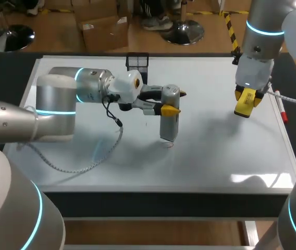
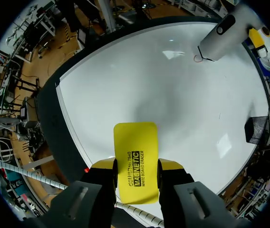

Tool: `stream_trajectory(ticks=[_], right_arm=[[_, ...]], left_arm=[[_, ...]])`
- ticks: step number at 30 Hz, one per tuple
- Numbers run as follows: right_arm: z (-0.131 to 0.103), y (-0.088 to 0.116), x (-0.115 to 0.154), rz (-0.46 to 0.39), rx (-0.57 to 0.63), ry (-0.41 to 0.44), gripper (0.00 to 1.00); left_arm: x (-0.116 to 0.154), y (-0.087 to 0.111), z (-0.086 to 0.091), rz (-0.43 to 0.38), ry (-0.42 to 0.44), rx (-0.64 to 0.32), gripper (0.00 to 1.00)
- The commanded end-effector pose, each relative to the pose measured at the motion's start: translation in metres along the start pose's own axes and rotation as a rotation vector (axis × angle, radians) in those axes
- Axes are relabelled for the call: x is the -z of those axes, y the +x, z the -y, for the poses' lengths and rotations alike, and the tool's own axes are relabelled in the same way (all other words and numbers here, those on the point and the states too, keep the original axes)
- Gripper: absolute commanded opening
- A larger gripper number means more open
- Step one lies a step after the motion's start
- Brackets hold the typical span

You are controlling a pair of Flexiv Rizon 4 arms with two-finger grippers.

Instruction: Pick up the inspection probe, press it on each red-marked spot on the whiteboard one by one, put down the probe, pick up the eraser, and wipe off all the red marks.

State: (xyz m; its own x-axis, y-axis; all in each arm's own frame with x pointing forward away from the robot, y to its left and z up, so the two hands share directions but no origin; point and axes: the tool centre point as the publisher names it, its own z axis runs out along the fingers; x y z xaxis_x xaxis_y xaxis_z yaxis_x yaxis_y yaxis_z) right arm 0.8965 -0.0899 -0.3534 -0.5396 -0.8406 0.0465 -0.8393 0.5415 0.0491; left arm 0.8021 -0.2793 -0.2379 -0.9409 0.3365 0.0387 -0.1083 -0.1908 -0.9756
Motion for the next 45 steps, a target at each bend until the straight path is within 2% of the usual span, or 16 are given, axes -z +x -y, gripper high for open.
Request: stream_trajectory(ticks=[1, 11, 18, 24, 33, 45], right_arm=[[0.000, 0.001, 0.001, -0.002, 0.002, 0.002, 0.00], [0.000, 0.001, 0.001, -0.002, 0.002, 0.002, 0.00], [0.000, 0.001, 0.001, -0.002, 0.002, 0.002, 0.00], [0.000, 0.001, 0.001, -0.002, 0.002, 0.002, 0.00], [0.000, 0.001, 0.001, -0.002, 0.002, 0.002, 0.00], [0.000, 0.001, 0.001, -0.002, 0.002, 0.002, 0.00]], left_arm=[[0.001, 0.000, -0.006, -0.023, 0.004, -0.001, 0.00], [0.004, -0.002, -0.021, -0.046, -0.004, -0.013, 0.00], [0.005, -0.003, -0.023, -0.046, -0.006, -0.005, 0.00], [0.005, 0.004, -0.019, -0.045, -0.016, -0.005, 0.00], [0.003, 0.010, -0.027, -0.050, -0.012, 0.011, 0.00], [0.007, 0.009, -0.035, -0.055, -0.010, -0.004, 0.00]])
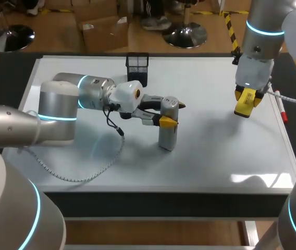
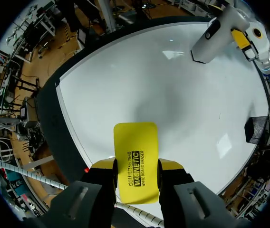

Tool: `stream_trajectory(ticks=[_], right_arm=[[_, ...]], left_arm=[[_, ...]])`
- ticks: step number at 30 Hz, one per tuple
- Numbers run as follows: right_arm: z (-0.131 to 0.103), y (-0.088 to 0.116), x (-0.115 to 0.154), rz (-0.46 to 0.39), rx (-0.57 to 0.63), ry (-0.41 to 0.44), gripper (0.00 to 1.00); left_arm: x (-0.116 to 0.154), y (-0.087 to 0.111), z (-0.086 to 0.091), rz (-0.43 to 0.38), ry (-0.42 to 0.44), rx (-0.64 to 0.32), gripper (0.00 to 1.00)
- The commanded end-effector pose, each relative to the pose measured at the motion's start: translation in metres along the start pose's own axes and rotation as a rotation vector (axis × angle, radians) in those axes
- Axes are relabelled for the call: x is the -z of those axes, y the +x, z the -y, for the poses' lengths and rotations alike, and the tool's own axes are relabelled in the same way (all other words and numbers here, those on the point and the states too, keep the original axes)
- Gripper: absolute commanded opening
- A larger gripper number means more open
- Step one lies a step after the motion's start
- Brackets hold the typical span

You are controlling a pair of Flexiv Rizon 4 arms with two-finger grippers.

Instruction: Pick up the inspection probe, press it on each red-marked spot on the whiteboard one by one, put down the probe, pick up the eraser, and wipe off all the red marks.

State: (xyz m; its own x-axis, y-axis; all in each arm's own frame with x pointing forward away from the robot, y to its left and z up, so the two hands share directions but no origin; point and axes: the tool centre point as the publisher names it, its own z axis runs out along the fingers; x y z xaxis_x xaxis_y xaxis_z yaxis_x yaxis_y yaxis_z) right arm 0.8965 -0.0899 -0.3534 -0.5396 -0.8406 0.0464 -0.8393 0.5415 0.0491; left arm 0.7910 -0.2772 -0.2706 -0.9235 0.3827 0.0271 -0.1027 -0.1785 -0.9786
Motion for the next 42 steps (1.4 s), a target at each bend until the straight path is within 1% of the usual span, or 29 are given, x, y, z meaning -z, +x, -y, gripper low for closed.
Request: stream_trajectory(ticks=[1, 7, 42], right_arm=[[0.0003, 0.0005, 0.0008, -0.002, 0.002, 0.002, 0.00], [0.0003, 0.0005, 0.0008, -0.002, 0.002, 0.002, 0.00], [0.0003, 0.0005, 0.0008, -0.002, 0.002, 0.002, 0.00]], left_arm=[[0.0015, -0.0010, -0.0025, -0.004, 0.002, -0.004, 0.00], [0.0014, -0.0002, -0.0036, -0.015, -0.005, 0.000, 0.00], [0.0013, 0.0001, -0.0035, -0.015, -0.007, 0.000, 0.00]])
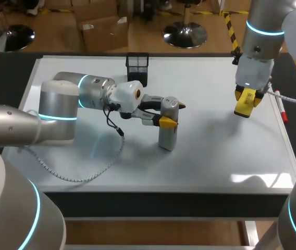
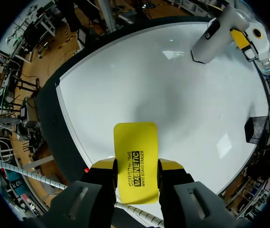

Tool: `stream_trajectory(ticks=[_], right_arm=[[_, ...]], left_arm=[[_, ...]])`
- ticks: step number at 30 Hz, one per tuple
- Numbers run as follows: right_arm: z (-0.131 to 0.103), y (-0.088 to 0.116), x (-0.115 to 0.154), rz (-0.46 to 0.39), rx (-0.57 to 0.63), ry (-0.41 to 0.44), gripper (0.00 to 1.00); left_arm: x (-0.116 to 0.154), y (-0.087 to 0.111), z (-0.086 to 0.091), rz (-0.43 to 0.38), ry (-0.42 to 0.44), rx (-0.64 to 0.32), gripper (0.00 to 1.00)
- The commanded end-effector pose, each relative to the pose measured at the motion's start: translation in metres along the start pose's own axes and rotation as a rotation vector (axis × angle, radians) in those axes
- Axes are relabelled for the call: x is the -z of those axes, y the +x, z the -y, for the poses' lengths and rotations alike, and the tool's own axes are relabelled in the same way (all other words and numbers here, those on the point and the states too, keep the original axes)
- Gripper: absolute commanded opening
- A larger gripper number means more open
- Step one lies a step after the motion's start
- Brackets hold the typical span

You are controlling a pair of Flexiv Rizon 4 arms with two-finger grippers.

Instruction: Pick up the inspection probe, press it on each red-marked spot on the whiteboard one by one, put down the probe, pick up the eraser, and wipe off all the red marks.

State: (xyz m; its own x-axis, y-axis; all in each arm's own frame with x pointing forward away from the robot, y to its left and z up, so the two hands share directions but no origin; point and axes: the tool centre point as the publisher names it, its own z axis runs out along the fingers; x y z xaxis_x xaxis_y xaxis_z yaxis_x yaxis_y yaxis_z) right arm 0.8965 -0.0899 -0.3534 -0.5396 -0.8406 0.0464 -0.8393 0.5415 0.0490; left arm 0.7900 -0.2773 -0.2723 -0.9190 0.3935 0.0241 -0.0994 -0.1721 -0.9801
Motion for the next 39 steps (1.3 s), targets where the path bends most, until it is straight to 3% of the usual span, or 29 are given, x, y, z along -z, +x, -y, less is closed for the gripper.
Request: stream_trajectory(ticks=[1, 12, 23, 39], right_arm=[[0.000, 0.001, 0.001, -0.002, 0.002, 0.002, 0.00], [0.000, 0.001, 0.001, -0.002, 0.002, 0.002, 0.00], [0.000, 0.001, 0.001, -0.002, 0.002, 0.002, 0.00], [0.000, 0.001, 0.001, -0.002, 0.002, 0.002, 0.00]], left_arm=[[0.002, -0.001, -0.002, -0.004, -0.001, 0.001, 0.00], [0.008, 0.001, 0.006, -0.061, 0.005, 0.004, 0.00], [0.032, -0.006, 0.029, -0.143, -0.008, -0.007, 0.00], [0.090, -0.013, 0.054, -0.126, 0.033, -0.034, 0.00]])
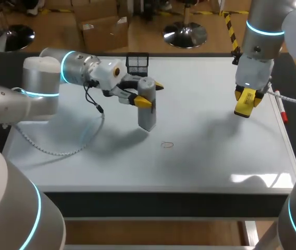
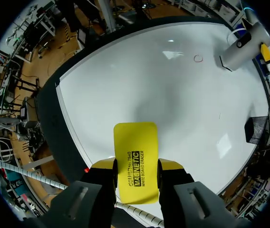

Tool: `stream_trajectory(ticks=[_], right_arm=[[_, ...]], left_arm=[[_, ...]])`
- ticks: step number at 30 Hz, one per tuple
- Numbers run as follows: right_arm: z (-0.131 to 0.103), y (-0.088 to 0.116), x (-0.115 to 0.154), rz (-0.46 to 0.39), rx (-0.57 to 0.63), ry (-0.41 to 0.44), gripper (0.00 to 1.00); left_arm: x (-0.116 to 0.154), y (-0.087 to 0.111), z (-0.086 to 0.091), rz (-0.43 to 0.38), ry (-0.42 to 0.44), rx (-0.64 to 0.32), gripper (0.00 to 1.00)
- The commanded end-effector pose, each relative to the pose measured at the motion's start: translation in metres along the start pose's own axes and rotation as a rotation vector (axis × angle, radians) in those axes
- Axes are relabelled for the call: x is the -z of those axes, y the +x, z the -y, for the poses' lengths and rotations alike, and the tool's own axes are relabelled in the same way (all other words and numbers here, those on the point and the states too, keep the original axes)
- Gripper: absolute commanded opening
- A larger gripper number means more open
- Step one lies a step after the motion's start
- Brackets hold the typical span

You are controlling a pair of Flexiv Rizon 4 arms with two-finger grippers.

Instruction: Pick up the inspection probe, press it on each red-marked spot on the whiteboard one by one, put down the probe, pick up the eraser, and wipe off all the red marks.

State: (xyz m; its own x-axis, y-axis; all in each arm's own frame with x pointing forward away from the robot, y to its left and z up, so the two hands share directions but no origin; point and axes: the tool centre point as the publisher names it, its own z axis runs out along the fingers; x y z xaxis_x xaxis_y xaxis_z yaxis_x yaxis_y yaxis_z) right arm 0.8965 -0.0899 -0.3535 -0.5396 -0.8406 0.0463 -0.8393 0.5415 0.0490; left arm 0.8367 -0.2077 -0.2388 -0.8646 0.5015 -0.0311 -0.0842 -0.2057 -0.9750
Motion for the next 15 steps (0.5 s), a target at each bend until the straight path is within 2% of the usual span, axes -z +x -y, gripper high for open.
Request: stream_trajectory(ticks=[1, 15], right_arm=[[0.000, 0.001, 0.001, -0.002, 0.002, 0.002, 0.00], [0.000, 0.001, 0.001, -0.002, 0.002, 0.002, 0.00]], left_arm=[[0.020, 0.004, 0.007, 0.001, 0.027, -0.008, 0.00], [0.075, 0.000, 0.015, 0.004, -0.026, 0.029, 0.00]])
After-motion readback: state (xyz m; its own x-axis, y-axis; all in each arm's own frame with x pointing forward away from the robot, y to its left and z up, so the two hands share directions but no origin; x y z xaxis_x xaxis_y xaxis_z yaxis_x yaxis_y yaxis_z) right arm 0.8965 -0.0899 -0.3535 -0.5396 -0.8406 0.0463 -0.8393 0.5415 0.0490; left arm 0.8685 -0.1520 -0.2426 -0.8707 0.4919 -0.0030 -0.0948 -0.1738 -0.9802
